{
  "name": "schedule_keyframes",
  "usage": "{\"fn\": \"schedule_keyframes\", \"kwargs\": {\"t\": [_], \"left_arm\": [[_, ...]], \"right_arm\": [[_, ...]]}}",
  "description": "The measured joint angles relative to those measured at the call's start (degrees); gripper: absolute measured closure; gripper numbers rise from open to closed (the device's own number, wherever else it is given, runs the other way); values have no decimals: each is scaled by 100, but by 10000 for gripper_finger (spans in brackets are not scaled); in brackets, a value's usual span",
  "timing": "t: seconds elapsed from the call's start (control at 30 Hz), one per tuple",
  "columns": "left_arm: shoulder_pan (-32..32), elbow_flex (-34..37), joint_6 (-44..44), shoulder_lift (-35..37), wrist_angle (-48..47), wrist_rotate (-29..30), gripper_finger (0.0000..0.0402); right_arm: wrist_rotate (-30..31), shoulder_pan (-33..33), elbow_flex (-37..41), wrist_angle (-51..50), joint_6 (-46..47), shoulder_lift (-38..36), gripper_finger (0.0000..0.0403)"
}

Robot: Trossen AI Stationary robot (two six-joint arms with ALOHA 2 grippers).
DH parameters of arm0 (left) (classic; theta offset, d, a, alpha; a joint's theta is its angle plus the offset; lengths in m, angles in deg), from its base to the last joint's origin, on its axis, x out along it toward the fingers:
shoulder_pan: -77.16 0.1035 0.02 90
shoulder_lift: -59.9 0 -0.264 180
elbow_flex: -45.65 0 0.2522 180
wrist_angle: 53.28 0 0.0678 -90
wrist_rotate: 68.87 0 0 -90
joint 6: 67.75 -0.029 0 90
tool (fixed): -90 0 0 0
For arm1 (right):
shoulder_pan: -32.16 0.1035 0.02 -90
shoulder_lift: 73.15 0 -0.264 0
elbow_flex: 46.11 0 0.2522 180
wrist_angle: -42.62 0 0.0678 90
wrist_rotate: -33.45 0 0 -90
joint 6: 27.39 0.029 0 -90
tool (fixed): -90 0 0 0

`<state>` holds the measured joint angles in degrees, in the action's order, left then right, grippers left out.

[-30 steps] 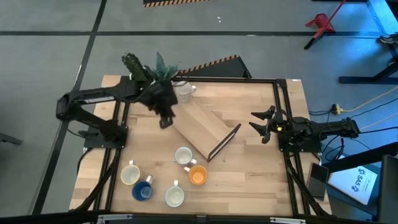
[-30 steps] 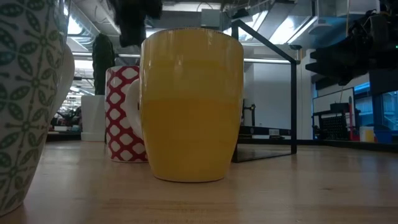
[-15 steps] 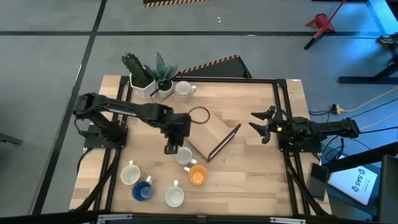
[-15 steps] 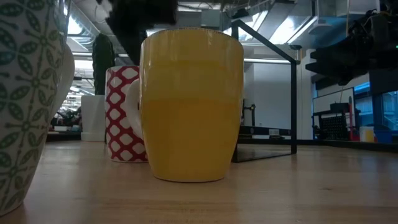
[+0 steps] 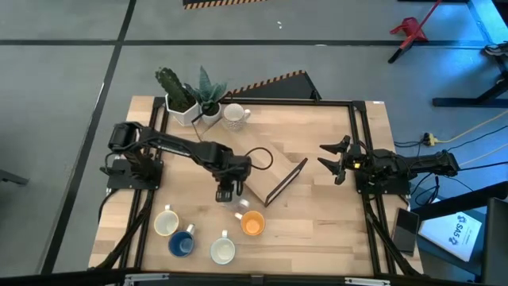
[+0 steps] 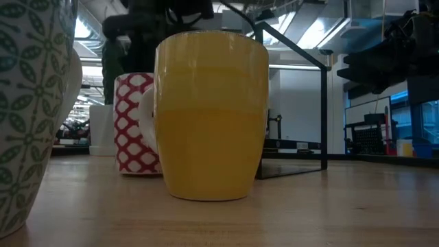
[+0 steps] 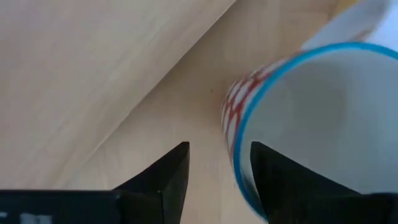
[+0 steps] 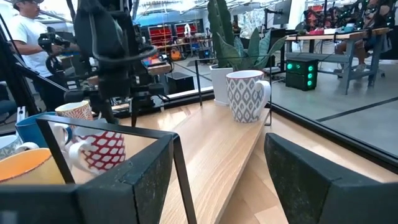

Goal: Place coffee mugs
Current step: Put the red mug on the shelf

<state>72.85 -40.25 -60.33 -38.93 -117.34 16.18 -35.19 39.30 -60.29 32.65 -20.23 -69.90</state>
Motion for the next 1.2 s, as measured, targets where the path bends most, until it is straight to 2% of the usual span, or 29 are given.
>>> {"fn": "schedule_keyframes", "kwargs": {"t": [0.1,0.23,0.27,0.57,0.8,0.93,1.2], "left_arm": [[-34,0,177,-49,-26,9,280],[-52,0,578,-24,-68,19,372],[-47,7,714,12,-182,-11,382],[171,-4,2047,758,-914,266,384],[1108,-17,3288,1411,-1304,1697,384],[1765,-15,3268,1354,-1529,2046,384],[2633,-13,2653,1168,-1351,1731,384]], "right_arm": [[0,0,0,0,0,1,162],[0,0,0,-2,0,2,162],[0,0,0,-1,0,2,162],[1,-2,0,-2,-7,20,162],[7,-2,0,-2,-7,45,162],[7,-2,0,-2,-7,45,162],[13,-2,0,-2,-4,54,162]]}}
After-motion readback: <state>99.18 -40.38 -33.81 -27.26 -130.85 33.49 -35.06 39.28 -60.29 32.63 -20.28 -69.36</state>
